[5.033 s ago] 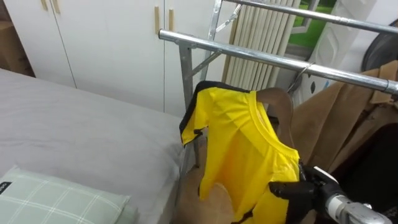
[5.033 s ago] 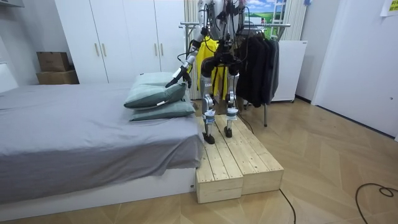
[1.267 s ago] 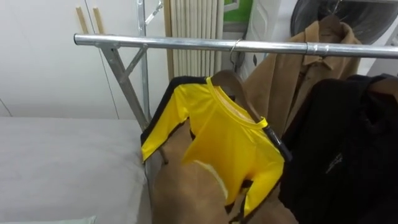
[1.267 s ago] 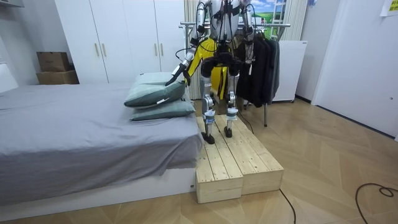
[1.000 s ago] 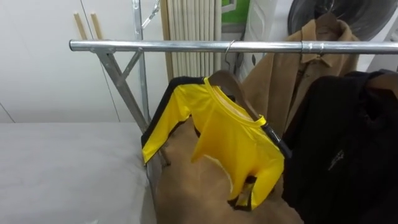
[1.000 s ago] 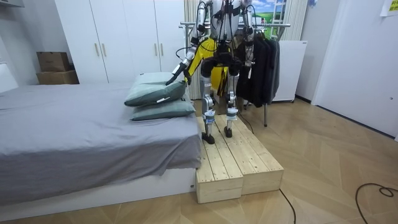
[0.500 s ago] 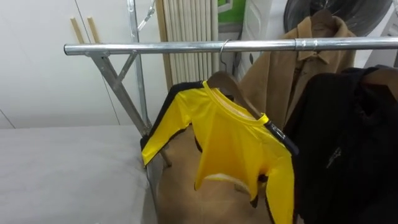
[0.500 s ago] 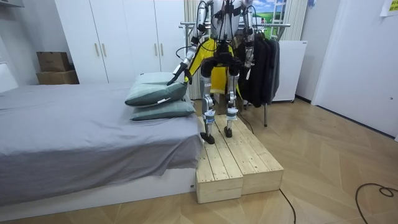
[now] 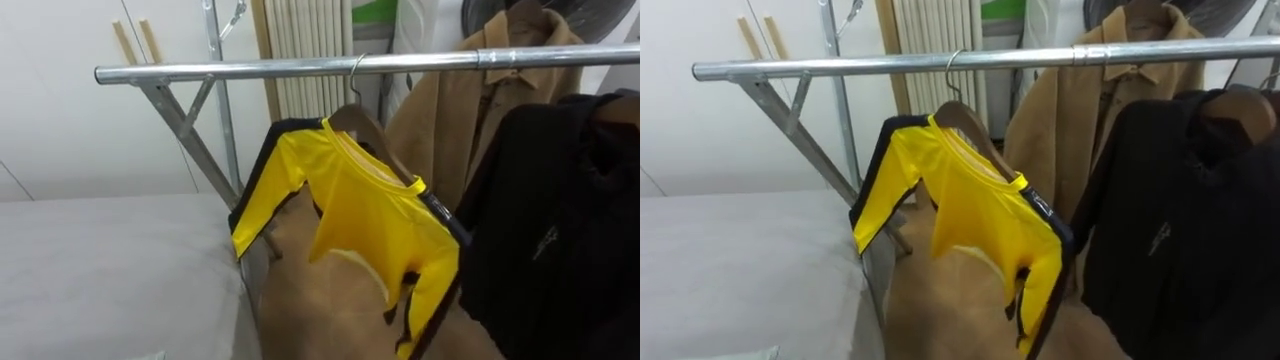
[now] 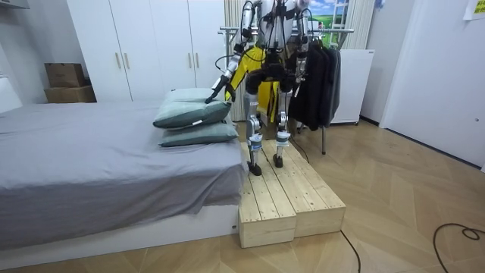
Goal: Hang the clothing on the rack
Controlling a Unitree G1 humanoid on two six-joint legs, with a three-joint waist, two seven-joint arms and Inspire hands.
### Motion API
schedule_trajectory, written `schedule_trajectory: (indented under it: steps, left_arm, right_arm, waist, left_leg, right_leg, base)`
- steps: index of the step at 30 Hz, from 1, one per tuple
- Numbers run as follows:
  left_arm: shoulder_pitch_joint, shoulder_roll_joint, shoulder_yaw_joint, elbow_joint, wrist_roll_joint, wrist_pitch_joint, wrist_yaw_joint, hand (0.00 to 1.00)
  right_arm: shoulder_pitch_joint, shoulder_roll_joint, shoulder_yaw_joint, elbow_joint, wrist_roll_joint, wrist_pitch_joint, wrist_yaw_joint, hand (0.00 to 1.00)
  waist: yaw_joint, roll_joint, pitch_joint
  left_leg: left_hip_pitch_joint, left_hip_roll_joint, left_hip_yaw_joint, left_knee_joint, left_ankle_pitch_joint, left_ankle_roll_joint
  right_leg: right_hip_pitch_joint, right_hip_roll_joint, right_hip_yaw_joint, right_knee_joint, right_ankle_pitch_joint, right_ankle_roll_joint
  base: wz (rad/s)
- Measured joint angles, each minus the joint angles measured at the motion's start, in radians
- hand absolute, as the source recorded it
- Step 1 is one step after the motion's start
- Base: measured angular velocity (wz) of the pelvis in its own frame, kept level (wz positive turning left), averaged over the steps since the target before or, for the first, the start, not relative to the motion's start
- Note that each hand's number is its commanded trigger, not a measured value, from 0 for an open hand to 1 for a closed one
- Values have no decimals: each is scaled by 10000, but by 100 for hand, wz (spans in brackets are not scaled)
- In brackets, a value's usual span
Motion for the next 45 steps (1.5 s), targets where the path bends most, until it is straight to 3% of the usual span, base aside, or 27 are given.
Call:
schedule_trajectory:
  steps: [3,6,7,8,9,11,12,13,15,20,22,24,25,26,27,28,30,32,33,34,35,36,37,38,39,41,45]
  left_arm:
    - [-326,99,-340,-176,6,-184,61,0]
    - [-745,378,-816,-924,-2,-544,-138,0]
    - [-1001,364,-832,-983,-11,-759,-200,0]
    - [-1168,291,-876,-974,-10,-929,-261,0]
    - [-1231,270,-988,-961,-10,-1019,-268,0]
    - [-1350,230,-1541,-962,-7,-1486,-471,0]
    - [-1355,238,-1654,-964,7,-1600,-562,0]
    - [-1365,252,-1813,-985,4,-1746,-699,0]
    - [-1429,190,-1934,-1006,4,-1949,-819,0]
    - [-1626,-43,-1889,-955,-21,-2629,-1120,0]
    - [-1742,-87,-1868,-927,-89,-2872,-1355,0]
    - [-1799,-178,-1859,-912,-86,-3107,-1593,0]
    - [-1808,-244,-1857,-890,-112,-3234,-1771,0]
    - [-1834,-329,-1861,-728,-185,-3308,-1922,0]
    - [-1877,-391,-1856,-628,-342,-3339,-1991,0]
    - [-1861,-499,-1853,-556,-558,-3448,-2071,0]
    - [-1654,-585,-1815,-498,-942,-3511,-2166,0]
    - [-1277,-484,-1525,139,-1552,-3487,-2166,0]
    - [-1172,-408,-1314,341,-1665,-3484,-2160,0]
    - [-945,-279,-863,554,-2036,-3521,-2098,0]
    - [-784,-32,-795,704,-2069,-3492,-1987,0]
    - [-704,44,-811,824,-2050,-3453,-1933,0]
    - [-541,280,-809,1032,-2008,-3298,-1843,0]
    - [-208,296,-808,1116,-2012,-3090,-1796,0]
    - [-49,310,-803,1119,-2012,-3000,-1796,0]
    - [425,20,-558,1191,-2012,-2606,-1899,0]
    - [543,-343,-46,1205,-2077,-2315,-2165,0]
  right_arm:
    - [-86,-46,31,-13,-470,16,30,0]
    - [-229,-40,-66,-42,-762,300,27,0]
    - [-340,-46,-283,-41,-835,438,18,0]
    - [-366,-37,-462,-42,-883,440,-45,0]
    - [-351,-31,-528,-53,-873,439,-80,0]
    - [-379,-109,-677,-146,-717,531,-188,0]
    - [-421,-110,-712,-169,-721,580,-199,0]
    - [-488,-102,-720,-269,-715,673,-255,0]
    - [-516,-105,-736,-454,-697,749,-302,0]
    - [-383,-239,-604,-440,-62,782,-211,0]
    - [-290,-253,-601,-420,-58,781,-140,0]
    - [-195,-256,-610,-306,-58,787,-112,0]
    - [-65,-257,-614,-283,43,838,-62,0]
    - [95,-252,-649,-238,173,903,-44,0]
    - [184,-248,-710,-201,182,958,-33,0]
    - [212,-245,-900,-119,131,1103,-24,0]
    - [217,-228,-1069,-57,115,1272,-31,0]
    - [229,-113,-1263,-35,29,1460,-65,0]
    - [267,-47,-1422,-26,-25,1519,-70,0]
    - [382,61,-1583,-49,-228,1522,-72,0]
    - [418,159,-1589,47,-333,1540,-85,0]
    - [418,199,-1577,72,-385,1555,-88,0]
    - [414,239,-1568,124,-407,1559,-87,0]
    - [508,145,-1592,147,-405,1510,-108,0]
    - [479,101,-1615,196,-408,1505,-150,0]
    - [293,3,-1762,519,-563,1507,-151,0]
    - [11,58,-1551,1041,-731,1540,-14,0]
  waist:
    - [4,-51,31]
    - [97,-274,11]
    - [123,-332,29]
    - [-91,-342,56]
    - [-152,-367,73]
    - [-261,-238,2]
    - [-316,-215,-3]
    - [-377,-215,-4]
    - [-395,-212,-13]
    - [-349,-154,-114]
    - [-348,-201,-134]
    - [-356,-274,-203]
    - [-376,-307,-259]
    - [-481,-335,-268]
    - [-527,-384,-269]
    - [-535,-466,-260]
    - [-377,-508,-249]
    - [-358,-604,-202]
    - [-355,-662,-206]
    - [-317,-644,-265]
    - [-232,-728,-243]
    - [-140,-763,-208]
    - [-62,-889,-142]
    - [-65,-818,-177]
    - [39,-817,-143]
    - [205,-664,-91]
    - [688,-588,-111]
  left_leg:
    - [-538,126,332,397,192,35]
    - [-954,153,760,252,820,27]
    - [-994,391,1763,869,680,247]
    - [-910,635,2535,1688,393,522]
    - [-806,754,2876,2001,266,504]
    - [-253,1063,3675,2628,-229,334]
    - [-111,1051,3696,2588,-308,323]
    - [191,932,3774,2260,-396,188]
    - [483,677,3865,1567,-420,159]
    - [516,367,3454,544,-324,18]
    - [460,325,3219,478,-408,159]
    - [387,129,2719,327,-437,269]
    - [276,6,2213,328,-400,379]
    - [221,-93,1676,339,-328,520]
    - [196,-194,1376,316,-269,613]
    - [170,-388,900,247,-91,758]
    - [119,-608,197,225,-31,881]
    - [67,-900,-816,249,-22,1022]
    - [50,-966,-1091,275,-24,1034]
    - [-66,-1054,-1684,450,-39,1136]
    - [-221,-1079,-2164,598,-62,1180]
    - [-246,-1079,-2318,637,-36,1134]
    - [-354,-1187,-2617,835,-69,1097]
    - [-544,-1242,-2865,1181,-216,1102]
    - [-578,-1258,-2859,1330,-315,1090]
    - [-706,-1396,-3001,1489,-424,1135]
    - [-659,-1420,-3010,1353,-427,1155]
  right_leg:
    - [19,-155,-784,82,-182,-80]
    - [7,-469,-1978,-129,-484,-242]
    - [110,-575,-2454,-150,-573,-296]
    - [379,-663,-3088,-145,-666,-341]
    - [490,-701,-3387,-115,-693,-372]
    - [730,-757,-4281,66,-891,-389]
    - [779,-769,-4463,95,-929,-384]
    - [779,-793,-4683,193,-1016,-378]
    - [766,-812,-5022,237,-1062,-369]
    - [1082,-1111,-6310,516,-1068,-378]
    - [1173,-1379,-6666,799,-1151,-275]
    - [1257,-1689,-6915,1185,-1239,-106]
    - [1300,-1786,-6546,1428,-1220,24]
    - [1373,-1750,-5327,1531,-1142,269]
    - [1415,-1738,-4621,1562,-1114,379]
    - [1482,-1732,-3574,1593,-1078,568]
    - [1608,-1622,-2799,1623,-980,775]
    - [1897,-1457,-1590,1478,-868,960]
    - [1943,-1385,-1313,1368,-855,980]
    - [2061,-1207,-675,1086,-895,1019]
    - [2091,-702,148,431,-992,987]
    - [2057,-456,548,6,-962,932]
    - [1890,-103,1110,-719,-482,840]
    - [1958,-189,1028,-539,-636,922]
    - [1990,-190,963,-543,-706,834]
    - [2190,-269,434,-599,-865,867]
    - [2440,-304,293,-719,-927,932]
  base:
    - [80]
    - [113]
    - [122]
    - [132]
    - [141]
    - [121]
    - [105]
    - [91]
    - [77]
    - [60]
    - [68]
    - [80]
    - [112]
    - [133]
    - [152]
    - [139]
    - [111]
    - [113]
    - [128]
    - [126]
    - [118]
    - [99]
    - [94]
    - [83]
    - [65]
    - [54]
    - [23]
